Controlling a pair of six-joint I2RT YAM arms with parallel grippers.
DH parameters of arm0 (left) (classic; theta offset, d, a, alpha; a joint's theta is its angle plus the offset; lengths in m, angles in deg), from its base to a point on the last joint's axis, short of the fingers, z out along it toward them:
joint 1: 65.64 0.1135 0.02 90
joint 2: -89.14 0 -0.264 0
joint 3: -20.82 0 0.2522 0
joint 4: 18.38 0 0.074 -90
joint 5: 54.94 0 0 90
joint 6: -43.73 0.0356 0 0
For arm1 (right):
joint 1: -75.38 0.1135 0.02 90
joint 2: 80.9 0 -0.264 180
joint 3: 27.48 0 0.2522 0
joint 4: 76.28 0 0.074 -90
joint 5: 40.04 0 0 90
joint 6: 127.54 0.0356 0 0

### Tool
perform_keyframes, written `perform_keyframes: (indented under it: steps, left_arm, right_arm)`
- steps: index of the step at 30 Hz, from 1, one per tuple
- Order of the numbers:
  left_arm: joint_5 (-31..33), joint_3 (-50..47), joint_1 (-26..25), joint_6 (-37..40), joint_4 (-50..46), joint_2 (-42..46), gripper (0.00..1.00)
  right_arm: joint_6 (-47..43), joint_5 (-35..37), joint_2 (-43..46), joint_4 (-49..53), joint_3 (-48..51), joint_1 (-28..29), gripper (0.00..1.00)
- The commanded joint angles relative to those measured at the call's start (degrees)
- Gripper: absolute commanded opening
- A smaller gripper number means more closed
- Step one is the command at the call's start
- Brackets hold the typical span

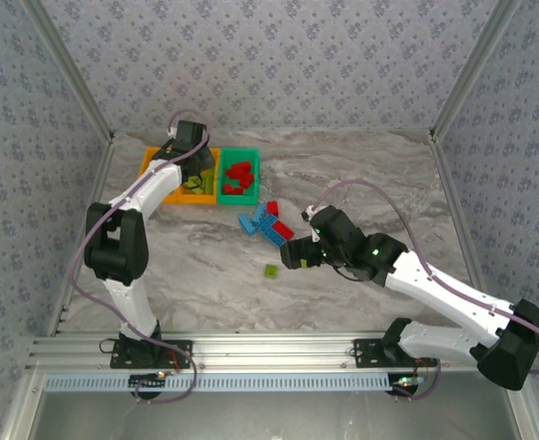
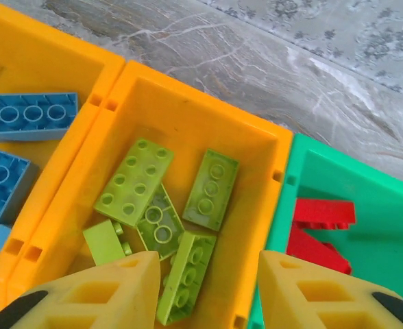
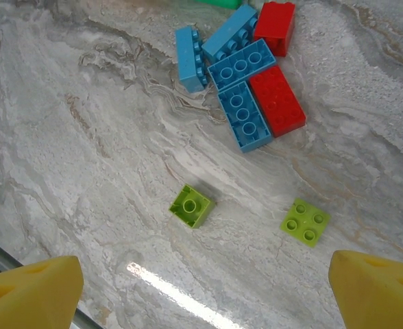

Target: Sort the legos into containers by color

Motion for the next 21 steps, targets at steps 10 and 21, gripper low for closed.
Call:
perform_keyframes:
  steps: [10,21]
  left_arm:
    - [-13.7,-18.01,-20.43,25.04,-14.34,43.01,0.57]
    - [-32.88,-38.3,-22.86,55.25,-13.47,65.6,0.84]
  right_arm:
    - [-10.24,3.22,-17.74,-0.59,-3.17,-8.12,0.93]
    - [9.68,5.08,-33.16,-0.9,-3.96,-6.84,0.84]
